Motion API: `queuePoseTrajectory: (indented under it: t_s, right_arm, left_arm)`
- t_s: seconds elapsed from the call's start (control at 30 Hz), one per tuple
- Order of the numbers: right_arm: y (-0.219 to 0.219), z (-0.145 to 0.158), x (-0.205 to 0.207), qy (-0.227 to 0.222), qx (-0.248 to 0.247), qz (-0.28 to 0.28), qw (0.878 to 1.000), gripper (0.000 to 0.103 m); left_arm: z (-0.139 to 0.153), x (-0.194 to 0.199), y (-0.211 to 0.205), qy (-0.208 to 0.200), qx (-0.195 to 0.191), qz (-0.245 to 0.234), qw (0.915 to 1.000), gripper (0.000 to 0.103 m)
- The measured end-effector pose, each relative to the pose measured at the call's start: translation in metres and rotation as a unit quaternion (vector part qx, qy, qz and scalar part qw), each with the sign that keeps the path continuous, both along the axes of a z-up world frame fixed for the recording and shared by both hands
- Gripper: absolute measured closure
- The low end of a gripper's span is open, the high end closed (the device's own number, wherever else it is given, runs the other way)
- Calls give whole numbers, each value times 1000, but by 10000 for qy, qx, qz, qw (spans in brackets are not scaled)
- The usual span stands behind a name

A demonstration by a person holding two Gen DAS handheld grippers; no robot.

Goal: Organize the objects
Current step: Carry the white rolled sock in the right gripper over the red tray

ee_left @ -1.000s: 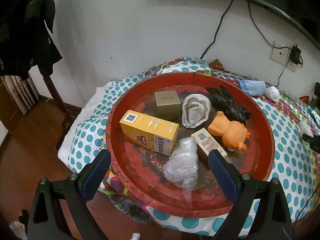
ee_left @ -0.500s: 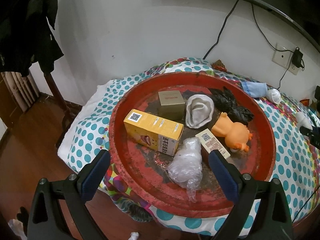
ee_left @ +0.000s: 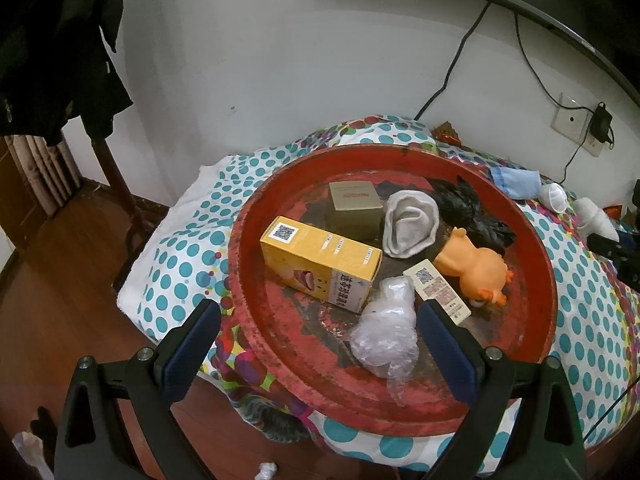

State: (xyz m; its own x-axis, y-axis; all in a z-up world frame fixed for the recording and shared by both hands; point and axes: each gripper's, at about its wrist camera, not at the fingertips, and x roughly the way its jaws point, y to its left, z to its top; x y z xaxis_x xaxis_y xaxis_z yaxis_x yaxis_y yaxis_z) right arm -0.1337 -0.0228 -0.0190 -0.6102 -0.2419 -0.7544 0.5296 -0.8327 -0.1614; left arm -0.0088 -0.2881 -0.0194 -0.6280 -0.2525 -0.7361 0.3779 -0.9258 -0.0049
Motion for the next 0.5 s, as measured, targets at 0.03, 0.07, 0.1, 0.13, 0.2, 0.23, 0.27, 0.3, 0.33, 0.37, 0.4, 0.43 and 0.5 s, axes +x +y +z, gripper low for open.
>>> queuePoseTrajectory:
  t_s: [0.03, 0.07, 0.1, 0.13, 0.2, 0.23, 0.27, 0.3, 0.33, 0.37, 0.4, 0.43, 0.5]
  right_arm:
    - [-7, 1, 2, 9, -11, 57, 10000, 72]
    - [-12, 1, 4, 17, -15, 108, 9999, 72]
    - [-19, 2, 7, 9, -22, 186, 9998, 72]
    - [-26, 2, 9, 5, -28, 250, 9997, 72]
    - [-37, 3, 14, -6, -41, 362, 9993, 72]
    - [-43, 2, 16, -22, -46, 419, 9991, 72]
    - [-49, 1, 18, -42, -53, 476, 9988, 72]
    - [-56, 0, 20, -60, -59, 533, 9985, 72]
    - [-59, 0, 21, -72, -68, 572, 9983, 72]
    - [-64, -1, 23, -87, -81, 612, 9981, 72]
    - [-71, -3, 25, -121, -105, 667, 9976, 72]
    - [-75, -4, 27, -134, -111, 692, 9974, 72]
    - [-84, -6, 31, -167, -131, 766, 9968, 72]
  left_arm:
    - [0, 0, -2, 2, 8, 16, 10000, 5]
    - [0, 1, -3, 8, 25, 25, 10000, 5]
    - [-1, 1, -5, 13, 40, 42, 10000, 5]
    - [-1, 1, -7, 13, 55, 68, 10000, 5]
    - [-1, 2, -10, 13, 82, 100, 9999, 5]
    - [-1, 3, -11, 21, 91, 123, 9999, 5]
    - [-1, 3, -13, 21, 101, 142, 9998, 5]
    - [-1, 4, -15, 24, 110, 158, 9998, 5]
    - [0, 4, -17, 37, 120, 186, 9997, 5]
    - [0, 5, -18, 44, 125, 198, 9997, 5]
    - [0, 6, -20, 48, 127, 215, 9997, 5]
    - [1, 6, -21, 55, 123, 241, 9996, 5]
    - [1, 8, -25, 74, 124, 283, 9995, 5]
